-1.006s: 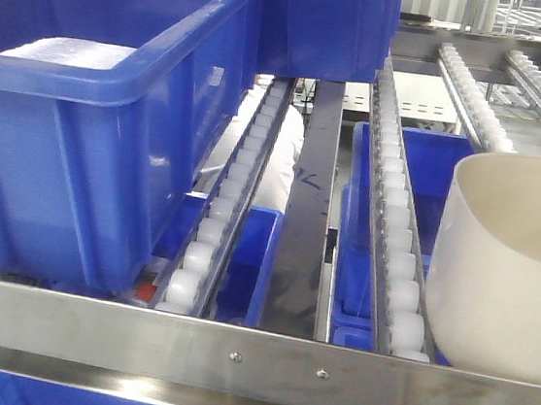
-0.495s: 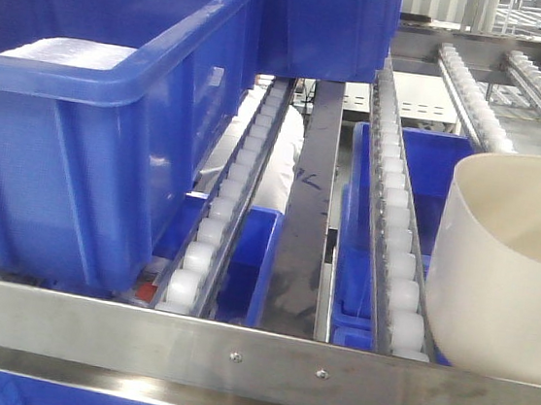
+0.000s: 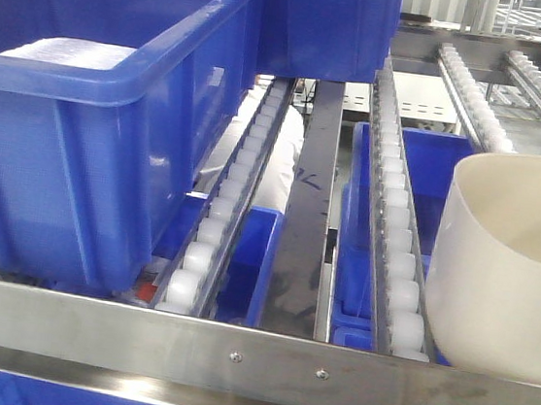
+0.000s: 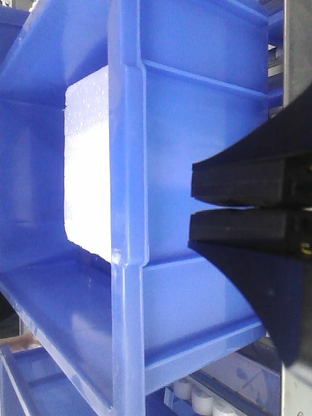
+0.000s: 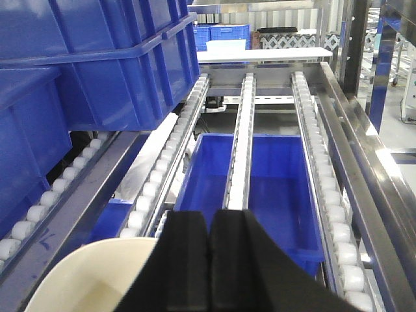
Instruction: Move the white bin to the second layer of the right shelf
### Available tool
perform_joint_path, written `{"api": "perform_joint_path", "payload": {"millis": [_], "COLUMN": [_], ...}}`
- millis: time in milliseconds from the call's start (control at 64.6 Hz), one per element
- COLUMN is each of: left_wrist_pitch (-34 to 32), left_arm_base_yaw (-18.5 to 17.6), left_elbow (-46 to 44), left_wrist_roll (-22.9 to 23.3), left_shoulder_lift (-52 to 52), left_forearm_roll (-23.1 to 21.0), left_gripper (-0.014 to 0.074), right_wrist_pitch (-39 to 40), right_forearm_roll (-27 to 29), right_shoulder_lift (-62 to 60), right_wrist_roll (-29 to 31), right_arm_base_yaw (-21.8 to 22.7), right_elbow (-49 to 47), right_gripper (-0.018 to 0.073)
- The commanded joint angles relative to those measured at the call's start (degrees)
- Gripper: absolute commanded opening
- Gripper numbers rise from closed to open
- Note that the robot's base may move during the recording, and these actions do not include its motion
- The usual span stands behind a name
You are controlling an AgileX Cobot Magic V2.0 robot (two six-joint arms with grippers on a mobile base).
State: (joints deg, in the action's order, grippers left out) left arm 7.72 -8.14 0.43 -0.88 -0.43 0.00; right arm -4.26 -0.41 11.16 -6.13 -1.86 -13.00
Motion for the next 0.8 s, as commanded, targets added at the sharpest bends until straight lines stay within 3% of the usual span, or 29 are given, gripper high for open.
{"api": "perform_joint_path", "payload": {"millis": [0,139,325,789], "left_wrist_pitch": [-4.9,-4.9,-4.9,-5.0], "left_arm_base_yaw": [-0.2,-0.2,-0.2,-0.2], "left_elbow": [2.1,2.1,2.1,2.1], "left_wrist_roll": [0.2,0.2,0.2,0.2], "left_shoulder_lift": [-0.9,-0.9,-0.9,-0.9], "left_forearm_roll": [0.0,0.0,0.0,0.0], "left_gripper": [0.0085,0.0085,0.0085,0.0085], "right_wrist_pitch": [5.4,10.3,14.3,7.0], "right_forearm_roll": [-0.8,-4.1,-4.2,-4.2], "right_shoulder_lift": [0.5,-0.6,-4.5,-12.9], "right_wrist_roll": [0.2,0.2,0.2,0.1], "right_arm_base_yaw": [0.3,0.3,0.3,0.3], "right_elbow": [-0.9,4.7,13.5,13.8], "right_gripper": [0.0056,0.0056,0.0056,0.0056]}}
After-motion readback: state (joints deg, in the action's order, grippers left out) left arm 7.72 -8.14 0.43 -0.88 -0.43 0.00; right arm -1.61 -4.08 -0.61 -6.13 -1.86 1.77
